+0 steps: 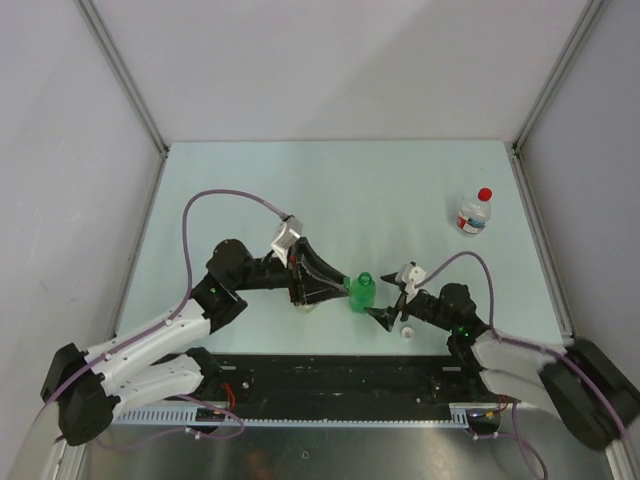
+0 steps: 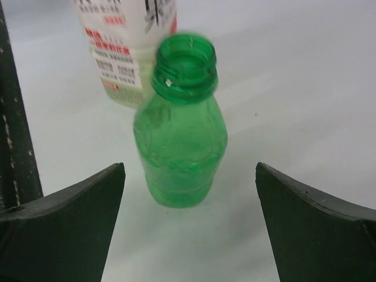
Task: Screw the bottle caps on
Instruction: Screw the bottle cap onto the plastic bottle.
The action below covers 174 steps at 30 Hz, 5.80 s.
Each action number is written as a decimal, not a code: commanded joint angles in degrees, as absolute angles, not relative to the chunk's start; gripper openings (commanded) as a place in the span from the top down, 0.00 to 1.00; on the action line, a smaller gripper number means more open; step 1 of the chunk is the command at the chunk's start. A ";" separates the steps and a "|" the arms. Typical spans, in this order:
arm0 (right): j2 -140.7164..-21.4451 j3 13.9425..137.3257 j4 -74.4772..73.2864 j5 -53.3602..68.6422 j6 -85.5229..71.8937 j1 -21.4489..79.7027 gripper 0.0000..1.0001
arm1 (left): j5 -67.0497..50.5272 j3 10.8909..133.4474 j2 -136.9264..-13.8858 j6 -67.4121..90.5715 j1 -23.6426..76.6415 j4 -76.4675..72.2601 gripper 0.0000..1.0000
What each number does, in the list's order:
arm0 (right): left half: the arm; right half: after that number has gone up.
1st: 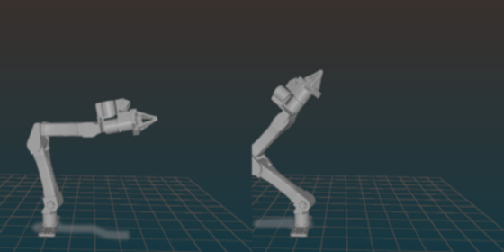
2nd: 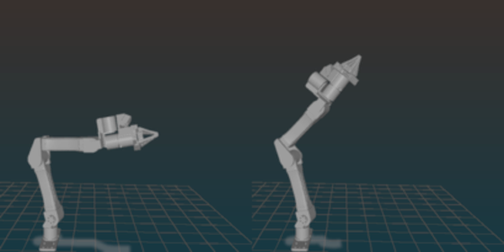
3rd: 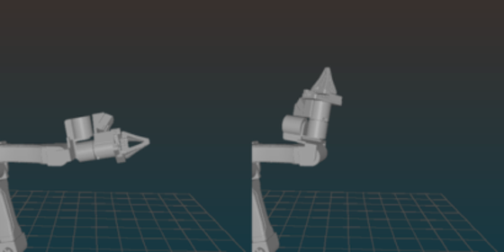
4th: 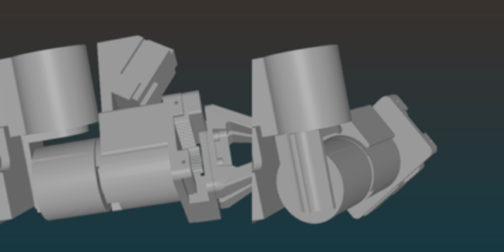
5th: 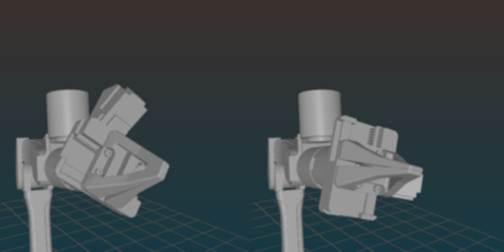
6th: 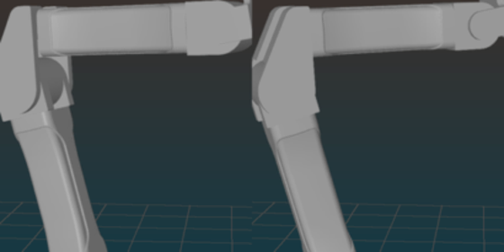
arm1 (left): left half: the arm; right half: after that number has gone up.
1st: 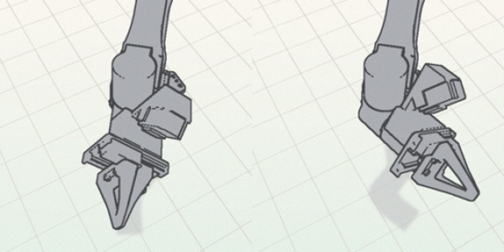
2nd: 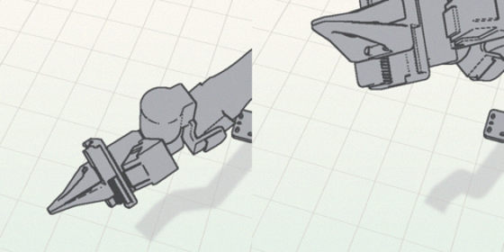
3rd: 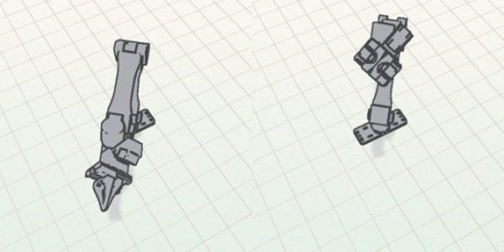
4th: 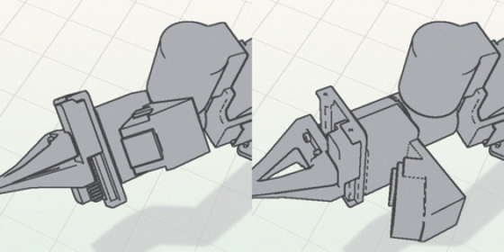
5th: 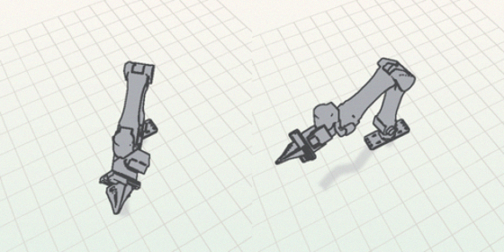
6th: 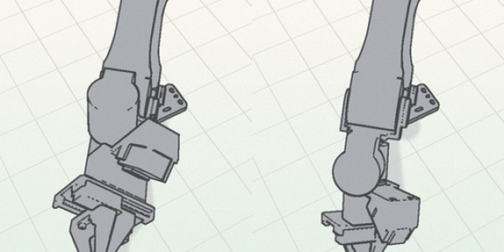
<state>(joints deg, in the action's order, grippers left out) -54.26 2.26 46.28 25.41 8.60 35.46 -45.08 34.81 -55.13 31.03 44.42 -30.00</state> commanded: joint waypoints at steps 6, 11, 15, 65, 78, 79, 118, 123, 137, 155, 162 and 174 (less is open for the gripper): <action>-87.55 3.88 86.93 32.82 8.89 32.75 0.05 | -40.57 35.37 -52.54 26.21 43.95 -26.56 0.89; -99.42 10.64 91.12 36.66 7.98 33.43 0.10 | -40.27 35.67 -51.86 24.62 43.99 -24.94 0.89; -101.03 11.39 91.32 34.33 9.91 33.87 0.11 | -39.34 35.67 -51.16 23.30 43.97 -24.19 0.89; -58.80 24.16 25.05 8.50 1.89 49.06 0.65 | 23.19 55.58 -69.55 18.10 60.77 -5.65 0.95; -57.98 30.52 14.80 7.97 2.88 49.78 0.63 | 26.06 55.29 -72.43 14.08 62.06 -4.14 0.96; -58.04 31.30 13.60 8.07 2.93 49.76 0.62 | 26.17 55.07 -72.47 13.81 62.19 -4.05 0.96; -29.77 32.32 -13.49 4.64 10.81 46.11 0.98 | -51.39 71.90 -64.86 -22.69 43.49 8.45 0.97; -27.64 28.57 -10.95 9.32 15.87 48.44 0.99 | -62.08 75.63 -65.28 -32.52 37.98 15.85 1.00; -37.05 28.09 -10.02 3.08 20.61 51.29 0.99 | -32.34 86.09 -70.55 -60.15 45.53 52.83 1.00; -38.00 28.21 -9.21 2.69 22.57 57.08 1.00 | -19.23 89.67 -72.34 -62.11 60.78 61.74 1.00; -40.21 28.21 -6.51 2.97 24.11 57.52 1.00 | -19.20 90.14 -74.73 -62.52 61.92 62.54 1.00; -41.53 28.26 -3.98 2.66 24.76 57.52 1.00 | -20.55 91.03 -76.77 -62.64 63.04 64.00 1.00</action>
